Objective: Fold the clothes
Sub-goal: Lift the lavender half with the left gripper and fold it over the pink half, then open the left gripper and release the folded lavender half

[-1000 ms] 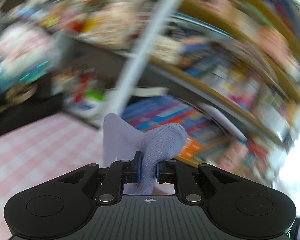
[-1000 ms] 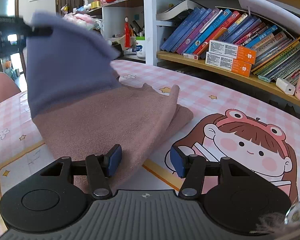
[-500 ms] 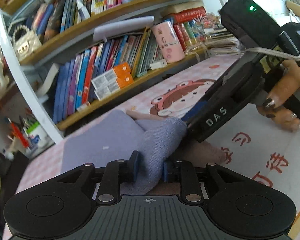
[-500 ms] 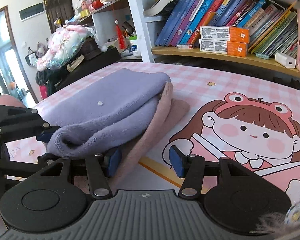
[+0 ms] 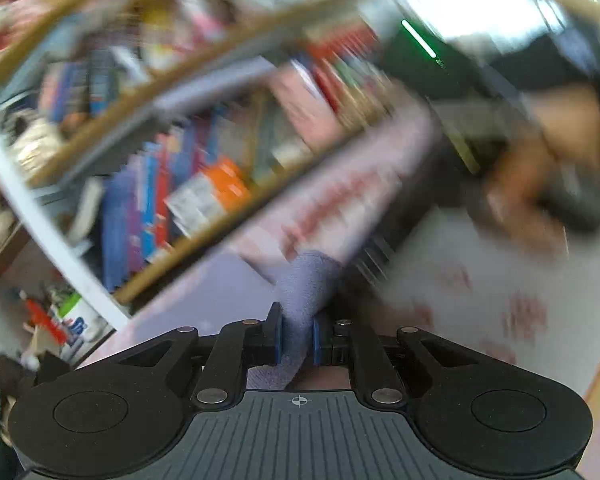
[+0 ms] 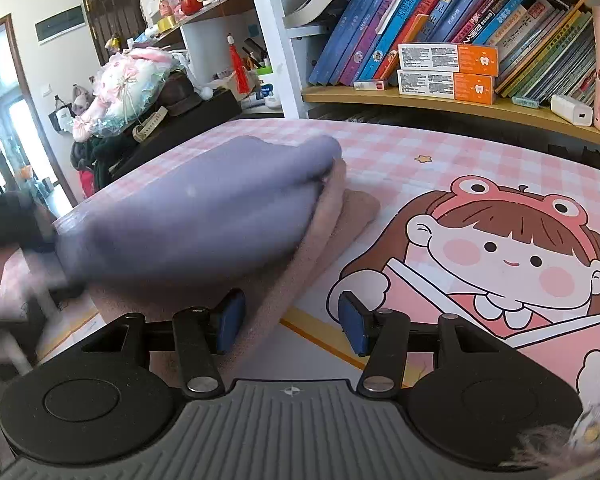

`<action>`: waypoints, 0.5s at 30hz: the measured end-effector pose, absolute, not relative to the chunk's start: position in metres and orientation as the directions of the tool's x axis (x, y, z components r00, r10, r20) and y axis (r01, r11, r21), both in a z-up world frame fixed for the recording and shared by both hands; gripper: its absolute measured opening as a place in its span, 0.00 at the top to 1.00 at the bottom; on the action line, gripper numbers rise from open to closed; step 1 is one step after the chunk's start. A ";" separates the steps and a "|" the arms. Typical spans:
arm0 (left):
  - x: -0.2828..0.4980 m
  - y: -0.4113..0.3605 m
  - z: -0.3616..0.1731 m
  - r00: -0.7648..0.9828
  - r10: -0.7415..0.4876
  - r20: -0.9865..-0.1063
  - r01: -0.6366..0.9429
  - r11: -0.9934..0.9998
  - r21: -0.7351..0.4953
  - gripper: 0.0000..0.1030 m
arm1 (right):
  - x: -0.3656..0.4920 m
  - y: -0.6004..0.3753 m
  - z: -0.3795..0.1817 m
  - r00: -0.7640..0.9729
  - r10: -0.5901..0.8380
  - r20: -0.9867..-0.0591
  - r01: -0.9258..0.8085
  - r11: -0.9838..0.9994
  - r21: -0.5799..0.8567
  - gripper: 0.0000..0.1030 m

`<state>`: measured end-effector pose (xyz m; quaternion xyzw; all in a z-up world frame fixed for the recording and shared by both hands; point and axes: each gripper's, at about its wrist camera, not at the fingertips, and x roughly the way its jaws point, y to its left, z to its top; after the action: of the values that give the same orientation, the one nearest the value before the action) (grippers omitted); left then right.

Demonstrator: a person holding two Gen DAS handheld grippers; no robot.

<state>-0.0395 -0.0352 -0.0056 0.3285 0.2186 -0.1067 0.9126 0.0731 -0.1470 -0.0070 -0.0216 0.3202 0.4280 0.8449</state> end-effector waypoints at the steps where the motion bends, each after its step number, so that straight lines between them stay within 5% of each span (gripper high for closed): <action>1: -0.038 -0.037 -0.012 0.874 -0.039 -0.484 0.345 0.751 0.563 0.87 | 0.073 -0.147 -0.007 0.429 0.709 -0.560 -0.737 0.633 0.238 0.52; 15: -0.041 -0.036 -0.007 0.871 -0.045 -0.488 0.346 0.763 0.546 0.78 | 0.077 -0.148 -0.009 0.453 0.707 -0.543 -0.703 0.658 0.271 0.47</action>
<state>-0.0406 -0.0358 -0.0074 0.3272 0.2297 -0.1074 0.9103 0.0768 -0.1480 -0.0089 0.0037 0.3201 0.4136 0.8523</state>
